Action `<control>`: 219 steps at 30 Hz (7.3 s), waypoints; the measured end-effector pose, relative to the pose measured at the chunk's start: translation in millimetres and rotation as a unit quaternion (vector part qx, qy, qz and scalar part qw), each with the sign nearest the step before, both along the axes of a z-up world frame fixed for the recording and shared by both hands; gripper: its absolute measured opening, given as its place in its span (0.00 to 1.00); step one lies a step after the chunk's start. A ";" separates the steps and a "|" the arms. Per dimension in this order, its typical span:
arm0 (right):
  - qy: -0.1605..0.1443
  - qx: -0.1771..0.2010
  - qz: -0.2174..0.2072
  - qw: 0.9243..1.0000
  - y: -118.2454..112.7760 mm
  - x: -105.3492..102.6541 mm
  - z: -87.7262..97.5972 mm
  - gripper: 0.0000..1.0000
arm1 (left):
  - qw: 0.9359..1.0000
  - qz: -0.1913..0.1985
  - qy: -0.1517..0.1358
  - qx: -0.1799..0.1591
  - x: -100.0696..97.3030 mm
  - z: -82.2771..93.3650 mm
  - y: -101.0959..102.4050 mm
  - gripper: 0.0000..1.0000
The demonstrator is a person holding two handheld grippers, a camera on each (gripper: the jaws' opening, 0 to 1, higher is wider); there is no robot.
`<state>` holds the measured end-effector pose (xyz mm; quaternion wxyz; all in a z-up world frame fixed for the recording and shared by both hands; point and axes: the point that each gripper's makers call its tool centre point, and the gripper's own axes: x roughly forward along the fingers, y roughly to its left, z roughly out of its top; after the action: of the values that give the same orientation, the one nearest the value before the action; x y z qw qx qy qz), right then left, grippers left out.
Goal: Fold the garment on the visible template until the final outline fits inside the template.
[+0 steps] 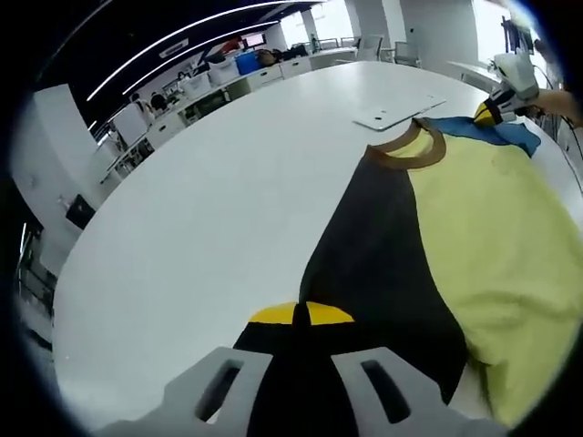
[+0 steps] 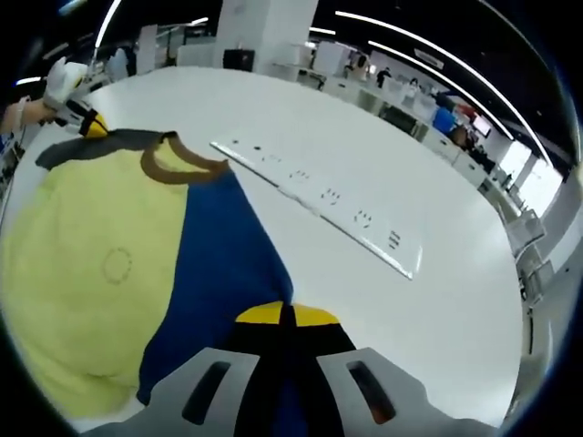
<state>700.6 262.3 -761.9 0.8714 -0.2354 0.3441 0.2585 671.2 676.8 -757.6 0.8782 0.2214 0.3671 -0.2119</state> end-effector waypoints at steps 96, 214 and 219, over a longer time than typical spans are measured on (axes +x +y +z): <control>-0.081 0.089 0.123 0.985 83.3 -246.4 167.0 1.00 | 0.984 -0.170 -0.038 -0.040 -222.7 152.6 -65.6 1.00; 0.043 0.078 0.136 0.987 104.2 -337.9 3.4 0.23 | 0.983 -0.050 0.123 -0.128 -339.1 0.6 -48.0 0.13; 0.044 0.075 0.137 0.987 104.5 -339.6 -0.4 0.22 | 0.982 -0.047 0.128 -0.128 -340.6 -4.1 -49.7 0.14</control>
<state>361.0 366.9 -762.3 0.8267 -0.2030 0.3265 0.4108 330.6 627.1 -761.8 0.8344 0.0948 0.4352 -0.3246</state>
